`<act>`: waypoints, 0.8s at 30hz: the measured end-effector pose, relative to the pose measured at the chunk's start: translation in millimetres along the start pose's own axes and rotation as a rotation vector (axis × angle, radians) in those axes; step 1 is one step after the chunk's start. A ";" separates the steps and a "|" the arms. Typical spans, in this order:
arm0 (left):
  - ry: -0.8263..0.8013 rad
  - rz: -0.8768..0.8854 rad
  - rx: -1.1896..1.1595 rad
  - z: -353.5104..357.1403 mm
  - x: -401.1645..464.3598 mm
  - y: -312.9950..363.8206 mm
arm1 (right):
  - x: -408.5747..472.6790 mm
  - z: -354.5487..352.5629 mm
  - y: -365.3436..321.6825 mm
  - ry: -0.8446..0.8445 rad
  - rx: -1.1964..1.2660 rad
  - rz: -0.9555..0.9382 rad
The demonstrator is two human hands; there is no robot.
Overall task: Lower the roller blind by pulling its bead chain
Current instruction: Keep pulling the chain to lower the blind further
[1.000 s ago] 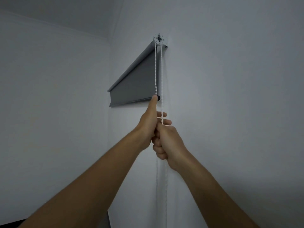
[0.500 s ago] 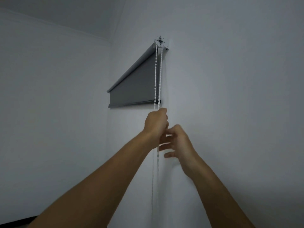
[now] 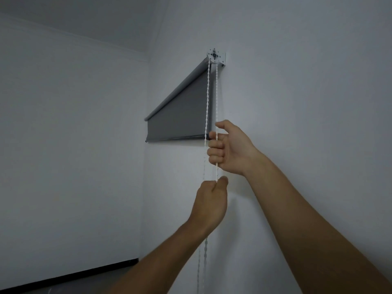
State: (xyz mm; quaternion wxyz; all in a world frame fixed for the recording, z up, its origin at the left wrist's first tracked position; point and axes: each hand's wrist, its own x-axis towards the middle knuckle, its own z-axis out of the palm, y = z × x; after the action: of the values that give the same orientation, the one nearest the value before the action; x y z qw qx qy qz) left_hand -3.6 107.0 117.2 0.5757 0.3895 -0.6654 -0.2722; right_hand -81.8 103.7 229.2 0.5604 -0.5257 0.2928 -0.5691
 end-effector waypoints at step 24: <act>-0.196 -0.178 -0.296 -25.7 43.3 49.4 | -36.5 -5.2 74.7 0.211 -0.382 -0.287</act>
State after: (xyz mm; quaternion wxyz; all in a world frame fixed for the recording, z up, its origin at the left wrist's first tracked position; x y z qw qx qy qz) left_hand 9.9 100.2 186.1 0.5325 0.3297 -0.6340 -0.4537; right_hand -68.6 121.9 149.0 0.3309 -0.5960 0.3740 -0.6288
